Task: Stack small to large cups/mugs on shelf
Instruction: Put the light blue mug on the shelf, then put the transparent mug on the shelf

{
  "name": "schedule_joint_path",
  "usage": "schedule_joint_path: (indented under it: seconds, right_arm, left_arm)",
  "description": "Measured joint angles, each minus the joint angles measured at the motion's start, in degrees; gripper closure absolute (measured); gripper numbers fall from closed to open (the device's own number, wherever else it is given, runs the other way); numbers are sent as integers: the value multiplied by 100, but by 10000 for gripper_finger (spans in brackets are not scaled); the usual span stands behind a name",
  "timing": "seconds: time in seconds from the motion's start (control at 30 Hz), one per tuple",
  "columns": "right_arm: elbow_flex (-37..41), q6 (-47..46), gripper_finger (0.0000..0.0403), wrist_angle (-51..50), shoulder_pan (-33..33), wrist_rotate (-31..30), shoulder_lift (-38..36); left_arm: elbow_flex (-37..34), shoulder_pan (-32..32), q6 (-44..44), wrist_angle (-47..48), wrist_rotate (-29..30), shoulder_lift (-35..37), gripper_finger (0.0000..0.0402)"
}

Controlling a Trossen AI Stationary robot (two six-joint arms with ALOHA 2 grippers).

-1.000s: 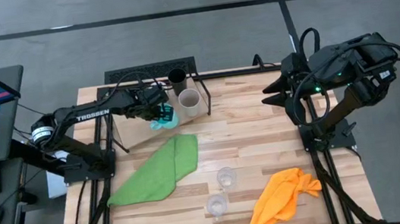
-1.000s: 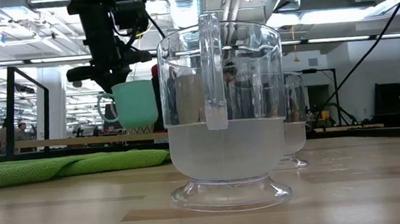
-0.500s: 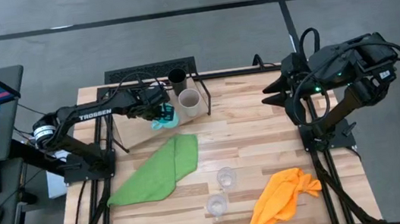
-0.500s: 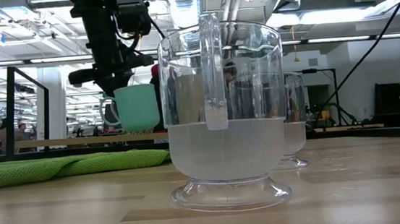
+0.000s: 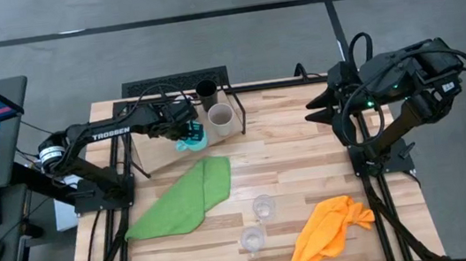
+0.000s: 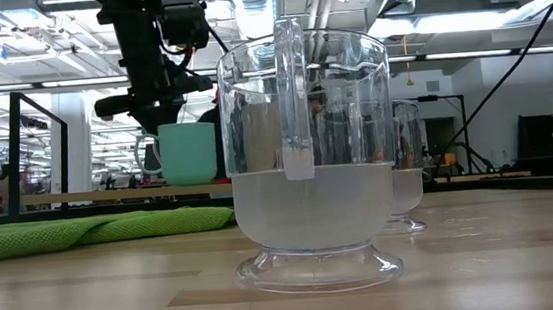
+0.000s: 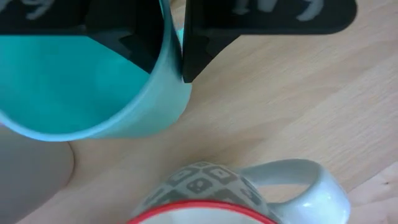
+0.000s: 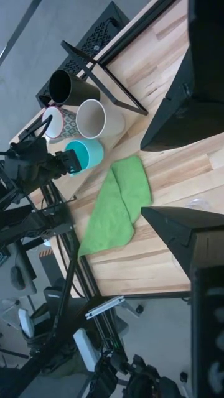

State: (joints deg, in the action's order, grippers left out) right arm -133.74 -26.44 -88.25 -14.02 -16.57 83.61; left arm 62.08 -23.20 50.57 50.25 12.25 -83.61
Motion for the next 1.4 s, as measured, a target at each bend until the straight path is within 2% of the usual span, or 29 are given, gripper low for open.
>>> schedule_joint_path:
  seconds: [0.3, 0.8, 1.03, 1.4]
  right_arm:
    - [-1, 0, 227, 0, -2, 1, 0]
    - [-1, -7, 227, -129, -2, 4, 0]
    - [-1, -9, 227, -129, -2, 3, 0]
    - [0, -9, 227, -127, -2, 4, 0]
  left_arm:
    - [0, -2, 0, -139, 116, 0, 327]
    - [0, -2, -64, 79, 162, 214, 195]
    - [-2, 56, 110, 595, 158, 643, 180]
    - [-2, 478, 471, 490, 144, 1711, 180]
